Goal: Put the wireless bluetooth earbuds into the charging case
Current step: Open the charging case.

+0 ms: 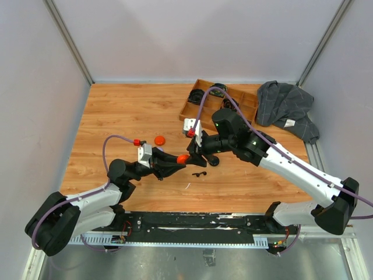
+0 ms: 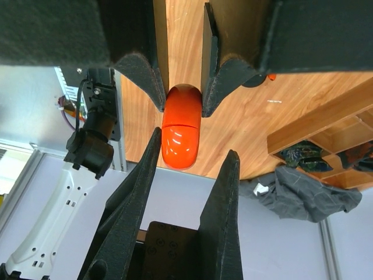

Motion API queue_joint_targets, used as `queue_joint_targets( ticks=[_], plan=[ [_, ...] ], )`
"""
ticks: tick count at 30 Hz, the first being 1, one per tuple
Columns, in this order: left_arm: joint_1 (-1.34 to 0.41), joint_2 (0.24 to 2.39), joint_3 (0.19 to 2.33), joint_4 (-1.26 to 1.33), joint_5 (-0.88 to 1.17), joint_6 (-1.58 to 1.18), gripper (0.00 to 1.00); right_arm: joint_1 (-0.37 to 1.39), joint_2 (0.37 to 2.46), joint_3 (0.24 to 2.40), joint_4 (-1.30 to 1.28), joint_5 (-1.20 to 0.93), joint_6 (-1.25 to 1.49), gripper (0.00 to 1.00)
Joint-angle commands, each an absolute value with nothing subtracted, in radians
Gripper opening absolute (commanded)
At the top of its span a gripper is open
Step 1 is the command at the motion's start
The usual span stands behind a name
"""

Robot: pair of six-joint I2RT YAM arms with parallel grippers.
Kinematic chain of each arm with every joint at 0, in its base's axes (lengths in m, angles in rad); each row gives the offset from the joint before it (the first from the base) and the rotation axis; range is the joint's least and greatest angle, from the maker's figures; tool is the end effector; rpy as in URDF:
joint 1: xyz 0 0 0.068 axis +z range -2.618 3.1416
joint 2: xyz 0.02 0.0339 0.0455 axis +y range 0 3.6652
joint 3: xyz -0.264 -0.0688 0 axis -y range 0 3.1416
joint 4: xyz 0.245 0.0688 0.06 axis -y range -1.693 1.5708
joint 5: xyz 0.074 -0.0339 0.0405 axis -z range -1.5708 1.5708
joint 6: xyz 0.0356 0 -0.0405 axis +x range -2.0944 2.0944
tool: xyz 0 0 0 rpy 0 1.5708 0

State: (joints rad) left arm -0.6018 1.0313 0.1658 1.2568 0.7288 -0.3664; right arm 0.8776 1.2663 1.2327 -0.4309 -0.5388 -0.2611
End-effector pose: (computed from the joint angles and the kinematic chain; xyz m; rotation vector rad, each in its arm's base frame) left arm 0.1365 -0.1225 0.2307 0.8250 1.1180 -1.2470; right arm 0.1656 0.2280 0.3703 -1.4074 1.5469 0.9286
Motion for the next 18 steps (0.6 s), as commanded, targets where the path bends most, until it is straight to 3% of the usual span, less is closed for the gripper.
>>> queue_joint_targets(
  ticks=[1,18],
  plan=[
    [-0.609,1.015,0.137,1.264,0.790,-0.335,0.00,0.876,1.230,1.286,-0.389,-0.440,-0.256,0.51],
    [-0.609,1.027,0.141,1.172,0.673,-0.308,0.00,0.875,1.231,1.286,-0.391,-0.356,-0.225,0.60]
  ],
)
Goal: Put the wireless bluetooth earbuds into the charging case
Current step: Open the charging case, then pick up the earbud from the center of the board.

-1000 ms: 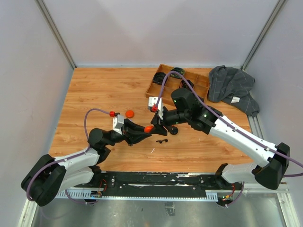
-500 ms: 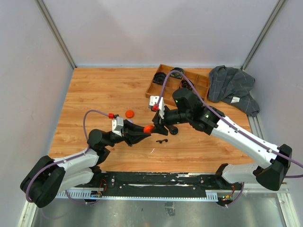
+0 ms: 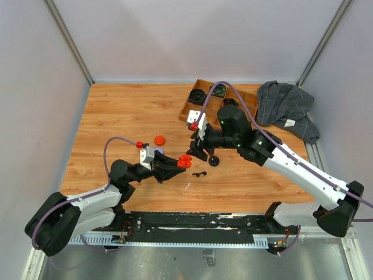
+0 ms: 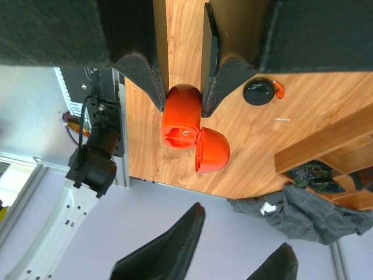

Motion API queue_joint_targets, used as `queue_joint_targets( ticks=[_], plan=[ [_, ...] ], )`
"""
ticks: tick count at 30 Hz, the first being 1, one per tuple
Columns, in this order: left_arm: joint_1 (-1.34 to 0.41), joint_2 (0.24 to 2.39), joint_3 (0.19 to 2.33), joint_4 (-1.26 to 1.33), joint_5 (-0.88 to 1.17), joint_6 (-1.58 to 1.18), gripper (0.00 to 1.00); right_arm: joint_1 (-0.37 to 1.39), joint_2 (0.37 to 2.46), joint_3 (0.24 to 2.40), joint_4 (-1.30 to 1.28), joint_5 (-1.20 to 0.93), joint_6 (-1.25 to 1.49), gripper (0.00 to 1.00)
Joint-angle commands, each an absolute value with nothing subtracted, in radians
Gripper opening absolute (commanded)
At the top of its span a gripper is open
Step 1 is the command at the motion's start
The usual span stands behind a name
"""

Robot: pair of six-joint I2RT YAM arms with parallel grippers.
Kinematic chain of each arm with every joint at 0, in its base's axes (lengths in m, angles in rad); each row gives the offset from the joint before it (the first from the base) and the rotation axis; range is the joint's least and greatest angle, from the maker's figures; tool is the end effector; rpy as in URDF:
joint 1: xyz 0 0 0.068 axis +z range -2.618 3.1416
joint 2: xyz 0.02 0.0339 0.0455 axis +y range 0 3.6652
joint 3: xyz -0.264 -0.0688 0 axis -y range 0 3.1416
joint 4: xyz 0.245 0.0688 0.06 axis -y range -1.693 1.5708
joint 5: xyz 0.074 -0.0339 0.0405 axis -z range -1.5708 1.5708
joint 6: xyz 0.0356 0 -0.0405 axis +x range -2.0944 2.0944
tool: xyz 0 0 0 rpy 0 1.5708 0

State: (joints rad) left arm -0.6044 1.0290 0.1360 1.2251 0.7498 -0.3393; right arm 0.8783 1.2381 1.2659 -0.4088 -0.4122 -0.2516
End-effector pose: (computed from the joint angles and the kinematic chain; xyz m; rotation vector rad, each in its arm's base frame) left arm 0.1334 -0.1216 0.2191 0.8583 1.1603 -1.2485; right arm 0.1652 0.2215 0.3902 -1.3012 1.5277 0.8096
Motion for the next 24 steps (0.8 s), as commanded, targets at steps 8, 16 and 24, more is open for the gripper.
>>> queue_joint_targets(
  ticks=[8,16,24],
  plan=[
    [-0.565,1.057,0.135,1.120,0.530,-0.288,0.00,0.836,1.324,1.275,-0.411,-0.190,-0.150,0.67],
    [-0.498,1.112,0.088,1.214,0.435,-0.318,0.00,0.780,1.477,1.263,-0.404,0.014,0.026,0.69],
    [-0.497,1.083,0.057,1.186,0.357,-0.270,0.00,0.764,1.621,1.264,-0.367,0.150,0.214,0.69]
  ],
)
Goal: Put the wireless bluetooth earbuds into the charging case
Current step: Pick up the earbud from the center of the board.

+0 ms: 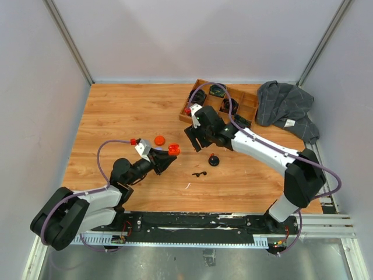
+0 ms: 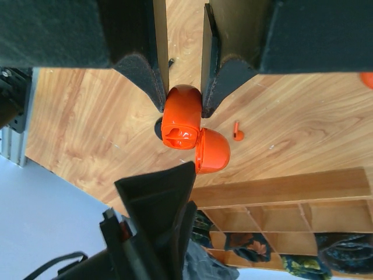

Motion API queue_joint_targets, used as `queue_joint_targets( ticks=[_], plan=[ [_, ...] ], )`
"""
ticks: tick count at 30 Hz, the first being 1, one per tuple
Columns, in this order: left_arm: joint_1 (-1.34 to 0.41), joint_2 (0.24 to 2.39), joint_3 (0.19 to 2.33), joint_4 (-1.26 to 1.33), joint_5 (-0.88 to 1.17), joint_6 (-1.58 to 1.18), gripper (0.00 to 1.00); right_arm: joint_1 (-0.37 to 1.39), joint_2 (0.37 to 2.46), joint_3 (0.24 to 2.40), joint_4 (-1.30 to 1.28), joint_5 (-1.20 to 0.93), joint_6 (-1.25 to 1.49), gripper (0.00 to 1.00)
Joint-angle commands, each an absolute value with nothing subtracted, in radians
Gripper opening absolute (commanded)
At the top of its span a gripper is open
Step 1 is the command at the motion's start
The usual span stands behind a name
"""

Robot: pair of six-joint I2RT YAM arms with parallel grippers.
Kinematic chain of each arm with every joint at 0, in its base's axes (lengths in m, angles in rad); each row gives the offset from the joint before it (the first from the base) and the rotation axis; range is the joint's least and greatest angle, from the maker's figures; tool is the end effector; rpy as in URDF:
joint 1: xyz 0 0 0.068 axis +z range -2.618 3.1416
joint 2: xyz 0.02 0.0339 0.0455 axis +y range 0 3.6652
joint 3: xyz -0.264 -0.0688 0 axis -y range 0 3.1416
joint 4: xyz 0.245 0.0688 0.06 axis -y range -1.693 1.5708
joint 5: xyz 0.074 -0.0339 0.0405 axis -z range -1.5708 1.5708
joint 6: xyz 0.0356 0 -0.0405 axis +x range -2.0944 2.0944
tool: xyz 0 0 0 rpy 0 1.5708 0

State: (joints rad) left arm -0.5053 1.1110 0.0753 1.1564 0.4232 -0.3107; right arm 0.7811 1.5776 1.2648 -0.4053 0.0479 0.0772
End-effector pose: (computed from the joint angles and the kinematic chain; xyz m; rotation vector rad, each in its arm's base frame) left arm 0.1549 -0.1024 0.1827 0.5053 1.4508 -0.9630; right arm 0.2539 0.2493 0.2871 -0.7757 2.1854 0.3877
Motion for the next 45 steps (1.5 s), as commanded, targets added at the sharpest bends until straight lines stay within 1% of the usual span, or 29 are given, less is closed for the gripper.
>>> queue_joint_targets(
  ticks=[1,5,14,25,45],
  plan=[
    [-0.497,1.075,0.052,1.177,0.339,-0.263,0.00,0.762,1.635,1.257,-0.351,0.160,0.230,0.69],
    [-0.497,1.072,0.034,1.181,0.284,-0.256,0.00,0.760,1.694,1.251,-0.298,0.185,0.278,0.70],
    [-0.497,1.151,0.049,1.232,0.339,-0.268,0.00,0.759,1.822,1.276,-0.234,0.256,0.317,0.66],
    [-0.497,1.155,0.055,1.233,0.358,-0.270,0.00,0.757,1.925,1.295,-0.205,0.268,0.332,0.61],
    [-0.497,1.194,0.066,1.251,0.384,-0.282,0.00,0.721,1.908,1.222,-0.220,0.276,0.326,0.57]
  ],
)
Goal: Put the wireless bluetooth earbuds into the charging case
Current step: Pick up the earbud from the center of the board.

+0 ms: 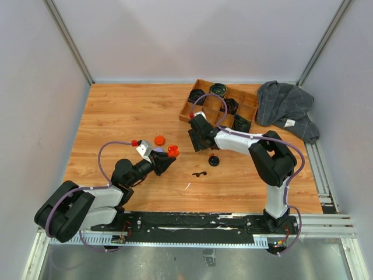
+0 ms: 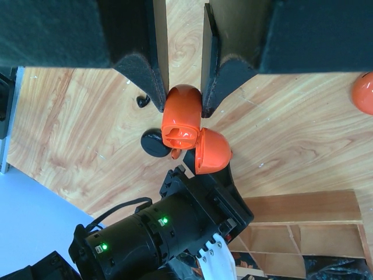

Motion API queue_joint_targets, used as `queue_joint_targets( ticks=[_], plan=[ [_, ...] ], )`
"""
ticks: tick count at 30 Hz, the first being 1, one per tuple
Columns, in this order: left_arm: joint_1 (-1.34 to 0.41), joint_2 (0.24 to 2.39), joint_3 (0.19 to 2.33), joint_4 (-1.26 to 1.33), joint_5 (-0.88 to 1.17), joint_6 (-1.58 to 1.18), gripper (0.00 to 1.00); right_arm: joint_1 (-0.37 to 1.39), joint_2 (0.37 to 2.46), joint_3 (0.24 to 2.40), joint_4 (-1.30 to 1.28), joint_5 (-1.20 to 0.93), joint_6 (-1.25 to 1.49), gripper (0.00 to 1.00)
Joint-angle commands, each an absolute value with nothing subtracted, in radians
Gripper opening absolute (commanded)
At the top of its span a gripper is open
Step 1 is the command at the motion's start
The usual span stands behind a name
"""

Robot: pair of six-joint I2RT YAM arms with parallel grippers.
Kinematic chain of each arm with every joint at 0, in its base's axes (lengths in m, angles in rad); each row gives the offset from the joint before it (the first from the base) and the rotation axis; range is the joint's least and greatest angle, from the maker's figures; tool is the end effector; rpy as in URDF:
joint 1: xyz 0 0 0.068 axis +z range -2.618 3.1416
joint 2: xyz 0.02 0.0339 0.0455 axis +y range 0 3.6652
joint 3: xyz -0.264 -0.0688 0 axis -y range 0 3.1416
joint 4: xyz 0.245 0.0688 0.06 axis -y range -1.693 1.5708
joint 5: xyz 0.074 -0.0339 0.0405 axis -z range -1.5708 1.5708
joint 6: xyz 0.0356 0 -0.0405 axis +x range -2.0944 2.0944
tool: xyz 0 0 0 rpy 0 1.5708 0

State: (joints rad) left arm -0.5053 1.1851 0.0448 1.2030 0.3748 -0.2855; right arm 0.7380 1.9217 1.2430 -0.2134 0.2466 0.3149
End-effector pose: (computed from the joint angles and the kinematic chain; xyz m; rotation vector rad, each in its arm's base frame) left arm 0.1550 -0.1007 0.1672 0.4816 1.5081 -0.9080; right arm 0.3071 0.2676 0.1698 -0.4065 2.3993 0.1707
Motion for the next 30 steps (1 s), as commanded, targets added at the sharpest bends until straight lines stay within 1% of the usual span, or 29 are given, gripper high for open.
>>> queue_joint_targets(
  ticks=[1,7,14,30],
  plan=[
    [-0.497,1.195,0.066,1.252,0.385,-0.283,0.00,0.718,1.906,1.219,-0.220,0.276,0.326,0.56],
    [-0.497,1.197,0.067,1.254,0.389,-0.285,0.00,0.713,1.886,1.218,-0.218,0.230,0.302,0.56],
    [-0.497,1.194,0.068,1.249,0.389,-0.284,0.00,0.704,1.916,1.291,-0.261,0.159,0.284,0.53],
    [-0.497,1.189,0.069,1.246,0.393,-0.285,0.00,0.681,1.987,1.361,-0.305,0.114,0.336,0.35]
  ],
)
